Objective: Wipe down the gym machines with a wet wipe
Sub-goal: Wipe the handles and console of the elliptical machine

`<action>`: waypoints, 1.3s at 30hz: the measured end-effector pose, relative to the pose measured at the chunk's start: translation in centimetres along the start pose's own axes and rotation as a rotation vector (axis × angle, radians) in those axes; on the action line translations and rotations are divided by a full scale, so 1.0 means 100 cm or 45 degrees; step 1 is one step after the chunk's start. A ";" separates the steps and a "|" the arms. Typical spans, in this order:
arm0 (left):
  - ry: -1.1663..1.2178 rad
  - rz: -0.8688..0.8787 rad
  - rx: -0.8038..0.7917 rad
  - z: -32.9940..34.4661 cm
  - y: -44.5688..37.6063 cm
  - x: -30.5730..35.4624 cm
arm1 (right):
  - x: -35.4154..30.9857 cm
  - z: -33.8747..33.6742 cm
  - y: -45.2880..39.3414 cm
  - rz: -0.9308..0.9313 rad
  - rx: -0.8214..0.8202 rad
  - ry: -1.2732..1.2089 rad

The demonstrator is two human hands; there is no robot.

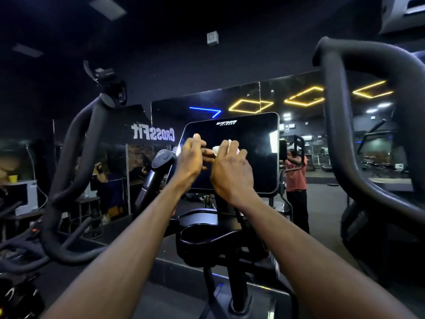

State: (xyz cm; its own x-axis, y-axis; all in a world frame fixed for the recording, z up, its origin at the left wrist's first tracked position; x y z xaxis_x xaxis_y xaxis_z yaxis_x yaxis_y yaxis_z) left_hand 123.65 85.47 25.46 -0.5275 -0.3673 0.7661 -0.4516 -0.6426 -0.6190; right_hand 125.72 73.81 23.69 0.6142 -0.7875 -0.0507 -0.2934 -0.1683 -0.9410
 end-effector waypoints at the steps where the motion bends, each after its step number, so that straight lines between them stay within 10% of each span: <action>1: -0.008 -0.033 -0.002 -0.002 0.000 -0.006 | -0.001 0.002 -0.001 -0.066 0.028 0.051; 22: 0.041 -0.287 0.144 -0.015 0.017 -0.043 | -0.032 0.000 -0.008 -0.817 -0.215 0.290; 26: 0.011 -0.238 0.145 -0.003 0.020 -0.044 | -0.007 0.007 -0.052 -0.304 -0.437 -0.061; 32: -0.036 -0.150 0.155 -0.005 0.017 -0.036 | 0.032 0.034 -0.017 1.144 -0.877 -1.895; 39: -0.018 0.006 0.051 0.012 0.005 -0.015 | 0.025 0.033 0.001 1.124 -1.210 -2.128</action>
State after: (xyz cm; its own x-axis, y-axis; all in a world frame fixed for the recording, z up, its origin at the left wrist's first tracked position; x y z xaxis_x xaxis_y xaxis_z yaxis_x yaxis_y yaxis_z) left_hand 125.09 84.86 24.24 -0.5192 -0.3794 0.7658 -0.4199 -0.6672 -0.6152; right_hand 129.61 73.76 22.37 -0.1067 0.2481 -0.9628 -0.6620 -0.7402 -0.1174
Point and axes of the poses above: each hand's wrist, its own y-axis away from the middle knuckle, its own z-axis out of the palm, x = y × z, the point moved 7 cm from there along -y, towards the middle knuckle, and after that the axes turned 11 degrees about x, right-handed, at the moved point
